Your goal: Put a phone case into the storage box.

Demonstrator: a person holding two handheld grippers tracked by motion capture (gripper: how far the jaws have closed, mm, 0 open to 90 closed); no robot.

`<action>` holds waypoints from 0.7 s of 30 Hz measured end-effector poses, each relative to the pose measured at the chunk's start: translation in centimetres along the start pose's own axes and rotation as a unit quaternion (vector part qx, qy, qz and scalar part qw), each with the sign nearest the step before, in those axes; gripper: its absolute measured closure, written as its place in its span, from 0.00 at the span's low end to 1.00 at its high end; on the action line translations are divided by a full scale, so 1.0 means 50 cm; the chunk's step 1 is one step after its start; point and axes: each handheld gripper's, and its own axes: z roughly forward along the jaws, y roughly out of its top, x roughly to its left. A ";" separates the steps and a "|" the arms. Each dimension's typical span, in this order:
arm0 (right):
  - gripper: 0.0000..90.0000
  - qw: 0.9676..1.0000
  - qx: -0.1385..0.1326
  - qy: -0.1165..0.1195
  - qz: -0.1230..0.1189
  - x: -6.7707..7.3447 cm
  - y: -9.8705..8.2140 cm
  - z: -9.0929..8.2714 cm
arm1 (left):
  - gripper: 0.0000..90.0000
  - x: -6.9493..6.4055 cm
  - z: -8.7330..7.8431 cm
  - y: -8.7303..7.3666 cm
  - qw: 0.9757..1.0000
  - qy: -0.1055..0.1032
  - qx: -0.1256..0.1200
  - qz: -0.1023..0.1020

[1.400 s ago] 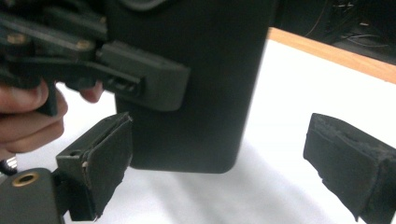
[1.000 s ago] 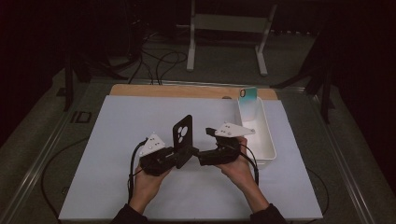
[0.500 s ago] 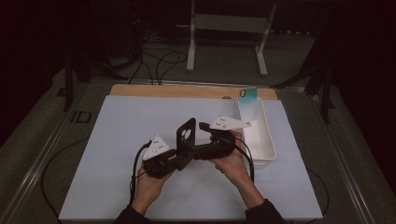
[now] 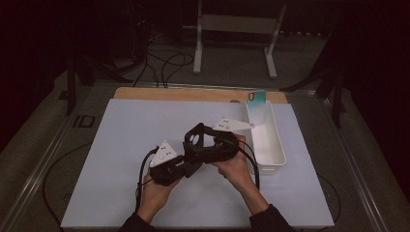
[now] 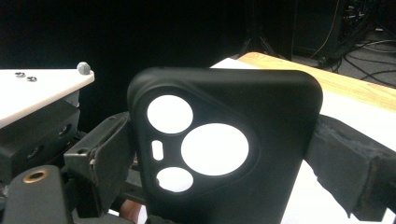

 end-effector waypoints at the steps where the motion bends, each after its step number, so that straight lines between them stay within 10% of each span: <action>1: 0.12 1.000 0.000 0.000 -0.001 0.000 0.000 0.001 | 0.90 0.000 0.000 0.000 1.000 0.000 0.000 0.000; 21: 0.15 1.000 -0.009 -0.004 -0.008 0.002 -0.002 0.001 | 0.88 -0.003 0.003 -0.001 1.000 -0.002 0.002 0.006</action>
